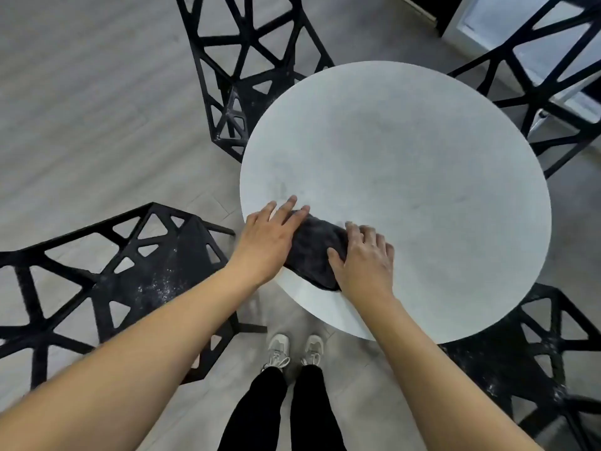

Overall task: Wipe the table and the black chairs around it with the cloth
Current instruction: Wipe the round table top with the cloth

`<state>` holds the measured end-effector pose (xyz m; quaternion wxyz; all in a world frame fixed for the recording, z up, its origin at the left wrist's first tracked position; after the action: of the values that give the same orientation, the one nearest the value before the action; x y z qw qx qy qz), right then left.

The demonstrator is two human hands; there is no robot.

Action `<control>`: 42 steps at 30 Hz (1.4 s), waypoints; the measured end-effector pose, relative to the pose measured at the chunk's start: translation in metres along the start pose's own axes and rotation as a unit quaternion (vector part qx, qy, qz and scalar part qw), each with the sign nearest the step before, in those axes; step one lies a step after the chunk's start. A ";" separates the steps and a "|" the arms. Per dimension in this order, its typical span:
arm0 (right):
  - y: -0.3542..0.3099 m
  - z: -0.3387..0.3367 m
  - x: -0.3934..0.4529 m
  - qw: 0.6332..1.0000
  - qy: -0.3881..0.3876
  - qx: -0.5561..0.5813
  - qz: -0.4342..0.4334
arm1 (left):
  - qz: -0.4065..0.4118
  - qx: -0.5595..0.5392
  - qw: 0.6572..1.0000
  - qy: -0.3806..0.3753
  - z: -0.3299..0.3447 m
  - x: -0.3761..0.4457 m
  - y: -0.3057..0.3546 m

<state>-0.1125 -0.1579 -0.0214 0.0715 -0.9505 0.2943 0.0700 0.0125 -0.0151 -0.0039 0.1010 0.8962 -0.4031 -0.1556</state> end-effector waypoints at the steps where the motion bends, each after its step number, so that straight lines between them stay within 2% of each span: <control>1: 0.001 0.002 0.007 1.000 -0.018 -0.012 0.013 | -0.011 0.018 1.000 -0.021 0.002 0.010 -0.002; 5: 0.000 0.010 0.021 0.996 -0.074 -0.037 0.034 | -0.044 0.018 0.995 -0.093 0.006 0.033 -0.008; 11: -0.003 0.011 0.026 0.992 -0.099 0.018 0.070 | -0.082 0.015 0.991 -0.103 0.014 0.030 -0.007; 15: -0.006 0.001 0.023 0.985 -0.086 0.141 0.043 | -0.127 -0.129 0.980 -0.083 0.004 0.019 -0.003; 17: -0.007 -0.007 0.017 0.979 -0.058 0.196 0.028 | -0.188 -0.227 0.952 -0.081 -0.001 0.010 0.000; 19: -0.010 -0.016 0.008 0.975 0.001 0.222 0.004 | -0.257 -0.329 0.906 -0.071 -0.003 -0.002 0.001; 21: -0.016 -0.024 -0.003 0.968 0.055 0.244 -0.026 | -0.307 -0.446 0.838 -0.061 -0.003 -0.015 0.004; 25: -0.031 -0.030 -0.031 0.953 0.092 0.281 -0.070 | -0.387 -0.685 0.616 -0.029 -0.010 -0.043 0.027; 26: -0.036 -0.032 -0.040 0.948 0.097 0.291 -0.089 | -0.393 -0.720 0.572 -0.014 -0.015 -0.049 0.032; 28: -0.046 -0.036 -0.055 0.940 0.089 0.304 -0.127 | -0.390 -0.763 0.515 0.004 -0.021 -0.062 0.033; 31: -0.055 -0.048 -0.075 0.938 0.049 0.299 -0.169 | -0.381 -0.799 0.465 0.013 -0.031 -0.085 0.030; 33: -0.056 -0.058 -0.082 0.932 0.039 0.298 -0.201 | -0.373 -0.803 0.464 0.014 -0.036 -0.098 0.030; 35: -0.056 -0.066 -0.085 0.920 0.036 0.318 -0.225 | -0.366 -0.789 0.492 0.038 -0.042 -0.109 0.032; 37: -0.054 -0.071 -0.083 0.914 0.023 0.348 -0.207 | -0.362 -0.772 0.518 0.065 -0.045 -0.118 0.034; 40: -0.057 -0.077 -0.077 0.931 -0.004 0.315 -0.183 | -0.349 -0.760 0.542 0.090 -0.049 -0.130 0.036; 42: -0.064 -0.081 -0.073 0.934 -0.060 0.275 -0.218 | -0.336 -0.758 0.550 0.100 -0.051 -0.138 0.034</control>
<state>-0.1281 -0.0802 0.0770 0.3614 -0.9284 0.0823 0.0260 -0.0791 0.0693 0.0818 0.7227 0.5673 0.2077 -0.3357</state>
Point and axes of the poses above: each hand's wrist, its own x-axis towards the middle knuckle, its own z-axis out of the palm, y = z × x, the point moved 2 cm from there along x, towards the middle knuckle, and after that the axes turned 8 degrees about -x, right-handed, at the moved point
